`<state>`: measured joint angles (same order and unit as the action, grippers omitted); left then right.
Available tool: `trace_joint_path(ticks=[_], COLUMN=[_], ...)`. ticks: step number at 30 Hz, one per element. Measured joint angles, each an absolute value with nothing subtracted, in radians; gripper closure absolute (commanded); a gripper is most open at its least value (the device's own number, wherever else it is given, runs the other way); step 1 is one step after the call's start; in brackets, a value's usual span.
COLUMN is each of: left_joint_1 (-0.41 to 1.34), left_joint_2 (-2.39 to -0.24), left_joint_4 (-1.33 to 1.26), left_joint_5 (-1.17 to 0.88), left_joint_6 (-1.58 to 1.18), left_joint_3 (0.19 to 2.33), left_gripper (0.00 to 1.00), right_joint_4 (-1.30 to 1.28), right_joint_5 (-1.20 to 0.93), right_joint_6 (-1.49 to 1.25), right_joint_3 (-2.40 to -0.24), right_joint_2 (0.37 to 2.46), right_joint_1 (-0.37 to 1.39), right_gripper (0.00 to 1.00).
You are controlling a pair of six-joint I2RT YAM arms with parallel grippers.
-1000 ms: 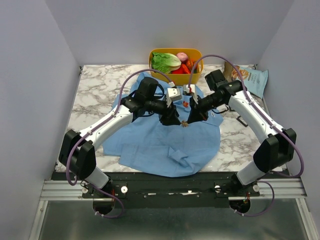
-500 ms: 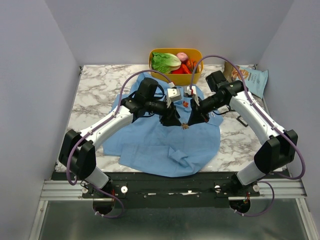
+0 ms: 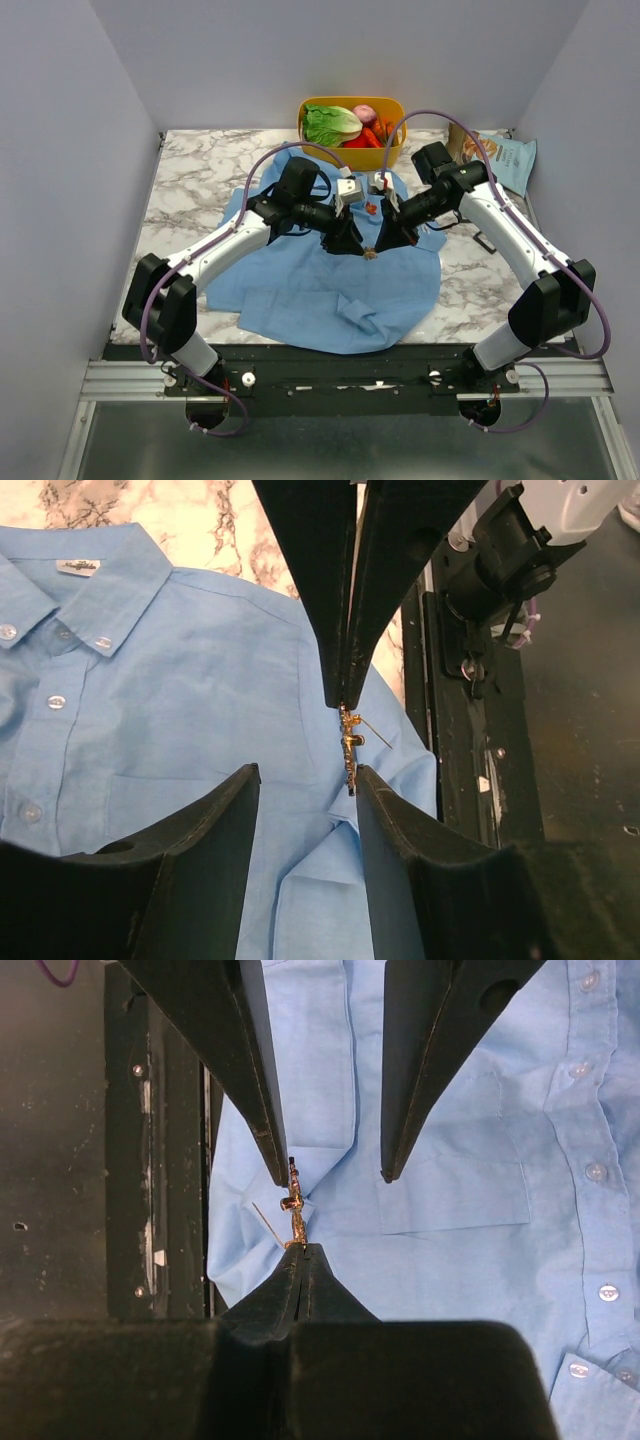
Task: Remove the brooch from the garment
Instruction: Close the brooch.
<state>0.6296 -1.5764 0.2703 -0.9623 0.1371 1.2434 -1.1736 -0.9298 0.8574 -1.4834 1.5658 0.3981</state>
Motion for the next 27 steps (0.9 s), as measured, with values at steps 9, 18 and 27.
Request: trace_joint_path(ticks=[9, 18, 27], left_joint_1=[0.630, 0.630, 0.630], left_joint_2=[-1.584, -1.591, -1.592], left_joint_4=[0.271, 0.270, 0.239], left_joint_5=[-1.010, -1.034, -1.037], left_joint_6=[0.137, 0.128, 0.094], left_joint_3=[1.242, 1.235, 1.225], left_gripper=[0.53, 0.59, 0.66], right_joint_4=[-1.173, -1.172, -1.172], right_joint_5=[-0.930, -0.930, -0.930], right_joint_6=[0.857, 0.856, 0.849], right_joint_3=[-1.483, -1.483, -1.483], right_joint_2=[1.566, 1.566, 1.566], right_joint_1=[0.398, 0.398, 0.398], right_gripper=[0.99, 0.99, 0.99])
